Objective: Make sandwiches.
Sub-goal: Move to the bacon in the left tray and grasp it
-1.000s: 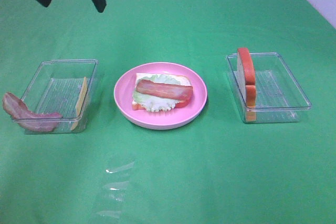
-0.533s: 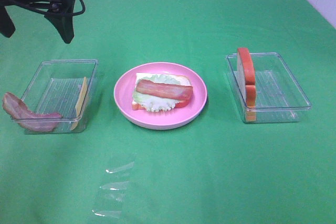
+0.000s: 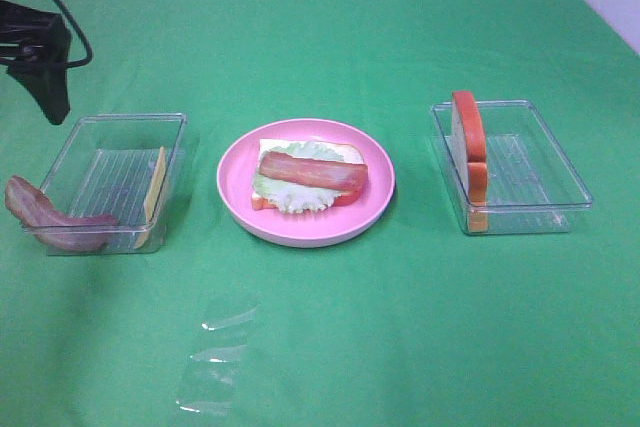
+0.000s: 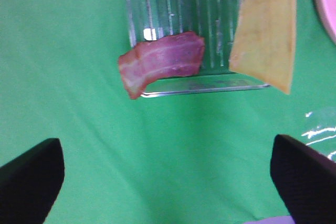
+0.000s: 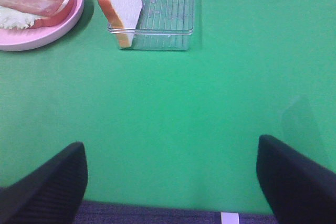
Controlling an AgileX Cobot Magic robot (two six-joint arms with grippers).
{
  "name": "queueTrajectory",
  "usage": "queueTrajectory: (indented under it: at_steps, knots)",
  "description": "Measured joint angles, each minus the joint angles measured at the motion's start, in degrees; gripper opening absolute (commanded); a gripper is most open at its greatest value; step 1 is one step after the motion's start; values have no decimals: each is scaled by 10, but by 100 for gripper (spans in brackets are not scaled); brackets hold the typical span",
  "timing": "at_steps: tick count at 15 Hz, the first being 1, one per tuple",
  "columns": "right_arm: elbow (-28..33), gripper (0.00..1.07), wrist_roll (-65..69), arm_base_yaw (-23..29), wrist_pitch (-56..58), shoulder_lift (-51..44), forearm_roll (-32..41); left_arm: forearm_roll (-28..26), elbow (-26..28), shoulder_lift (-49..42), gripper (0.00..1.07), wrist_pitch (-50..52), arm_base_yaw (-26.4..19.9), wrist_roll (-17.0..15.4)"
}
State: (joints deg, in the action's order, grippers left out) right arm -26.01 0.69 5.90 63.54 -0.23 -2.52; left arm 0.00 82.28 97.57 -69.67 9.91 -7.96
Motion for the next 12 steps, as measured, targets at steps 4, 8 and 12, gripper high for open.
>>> queueTrajectory:
  at_steps: [4,8,12]
  knots:
    - [0,84,0,0,0,0,0,-46,-19,0,102,0,-92,41]
    - [0,84,0,0,0,0,0,-77,-57,0,99,6,-116,87]
    - [0,84,0,0,0,0,0,-77,-71,0,99,36,-116,105]
